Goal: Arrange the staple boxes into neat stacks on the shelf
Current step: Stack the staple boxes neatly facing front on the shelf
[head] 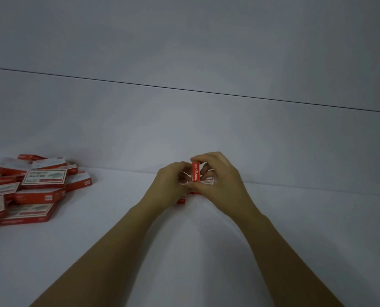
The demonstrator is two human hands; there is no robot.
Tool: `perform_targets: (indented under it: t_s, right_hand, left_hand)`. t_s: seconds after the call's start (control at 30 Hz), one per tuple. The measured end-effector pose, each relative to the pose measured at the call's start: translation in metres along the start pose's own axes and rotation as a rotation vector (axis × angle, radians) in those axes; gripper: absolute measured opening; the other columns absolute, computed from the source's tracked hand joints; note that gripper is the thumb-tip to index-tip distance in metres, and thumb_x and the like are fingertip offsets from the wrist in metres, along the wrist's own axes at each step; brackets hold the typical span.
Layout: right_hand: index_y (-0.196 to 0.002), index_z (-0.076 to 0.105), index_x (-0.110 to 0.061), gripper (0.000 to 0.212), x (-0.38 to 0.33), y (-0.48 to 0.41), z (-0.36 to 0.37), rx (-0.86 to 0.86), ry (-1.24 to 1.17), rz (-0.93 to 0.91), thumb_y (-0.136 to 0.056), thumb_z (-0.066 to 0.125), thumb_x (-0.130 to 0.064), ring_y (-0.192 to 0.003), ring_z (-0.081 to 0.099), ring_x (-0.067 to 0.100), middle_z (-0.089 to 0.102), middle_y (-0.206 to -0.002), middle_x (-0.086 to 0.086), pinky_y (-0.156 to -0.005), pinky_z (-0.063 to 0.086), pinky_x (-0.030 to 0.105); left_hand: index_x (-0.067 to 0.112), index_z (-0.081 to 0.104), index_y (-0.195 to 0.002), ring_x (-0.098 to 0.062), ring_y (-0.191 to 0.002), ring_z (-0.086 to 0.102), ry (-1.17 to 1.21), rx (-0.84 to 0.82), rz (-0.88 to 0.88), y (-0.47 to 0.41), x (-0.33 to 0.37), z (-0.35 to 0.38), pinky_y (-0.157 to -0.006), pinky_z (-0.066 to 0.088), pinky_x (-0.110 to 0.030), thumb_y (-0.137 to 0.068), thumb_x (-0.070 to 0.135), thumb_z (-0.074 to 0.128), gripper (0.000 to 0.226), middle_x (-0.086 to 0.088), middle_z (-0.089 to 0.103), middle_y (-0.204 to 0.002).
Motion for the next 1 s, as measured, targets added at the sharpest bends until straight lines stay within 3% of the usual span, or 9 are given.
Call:
perform_targets:
  t_s: [0.07,0.23,0.47,0.63,0.83,1.0]
  right_hand:
    - [-0.109,0.063,-0.021,0.046,0.0,0.0,0.001,-0.006,-0.002,0.001,-0.068,0.081,-0.011,-0.085,0.056,0.002,0.053,-0.105,-0.011,-0.076,0.047,0.009]
    - [-0.104,0.059,-0.028,0.046,0.006,-0.001,-0.006,0.012,-0.085,0.094,-0.068,0.08,-0.008,-0.088,0.058,0.002,0.054,-0.105,-0.012,-0.076,0.052,0.014]
    - [-0.104,0.054,-0.025,0.038,0.035,-0.001,-0.032,0.046,-0.096,0.279,-0.076,0.076,-0.011,-0.095,0.062,0.007,0.062,-0.109,-0.006,-0.069,0.053,0.01]
    - [-0.103,0.054,-0.025,0.038,0.052,0.005,-0.025,-0.013,-0.092,0.393,-0.076,0.074,-0.007,-0.088,0.063,0.004,0.065,-0.101,-0.006,-0.067,0.052,0.014]
    - [-0.106,0.055,-0.023,0.039,0.057,0.008,-0.014,-0.071,-0.089,0.429,-0.075,0.075,-0.009,-0.086,0.065,0.007,0.065,-0.099,-0.005,-0.069,0.053,0.018]
    - [-0.098,0.051,-0.022,0.038,0.05,0.004,-0.024,0.059,-0.059,0.365,-0.075,0.074,-0.003,-0.083,0.063,0.004,0.061,-0.098,-0.004,-0.06,0.052,0.011]
  left_hand:
    - [0.014,0.063,-0.115,-0.016,-0.09,0.063,0.004,-0.006,0.002,-0.001,-0.001,0.001,-0.078,0.05,-0.017,-0.079,0.004,0.069,0.038,0.0,0.064,-0.101]
    - [0.016,0.061,-0.121,-0.006,-0.085,0.061,0.048,0.01,0.003,-0.002,-0.002,-0.004,-0.069,0.046,0.0,-0.08,0.004,0.068,0.044,0.006,0.063,-0.102]
    - [0.025,0.062,-0.11,-0.002,-0.088,0.064,0.165,0.112,0.003,0.002,0.012,-0.025,-0.073,0.052,-0.008,-0.072,0.012,0.079,0.043,0.012,0.065,-0.098]
    - [0.022,0.062,-0.11,-0.005,-0.094,0.063,0.1,0.11,0.111,0.007,0.032,-0.025,-0.081,0.051,-0.008,-0.07,0.015,0.081,0.045,0.011,0.063,-0.106]
    - [0.023,0.061,-0.106,0.004,-0.089,0.059,0.011,0.083,0.199,0.011,0.043,-0.022,-0.079,0.046,-0.002,-0.071,0.017,0.08,0.04,0.016,0.058,-0.099]
    - [0.017,0.058,-0.111,-0.002,-0.09,0.057,-0.103,0.135,0.254,0.013,0.044,-0.024,-0.078,0.044,0.0,-0.074,0.017,0.078,0.042,0.013,0.055,-0.104]
Point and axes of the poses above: each hand's wrist, its own y-axis away from the middle knuckle, its own z-axis out of the palm, x = y × z, the point moved 8 cm from there along -y, towards the middle knuckle
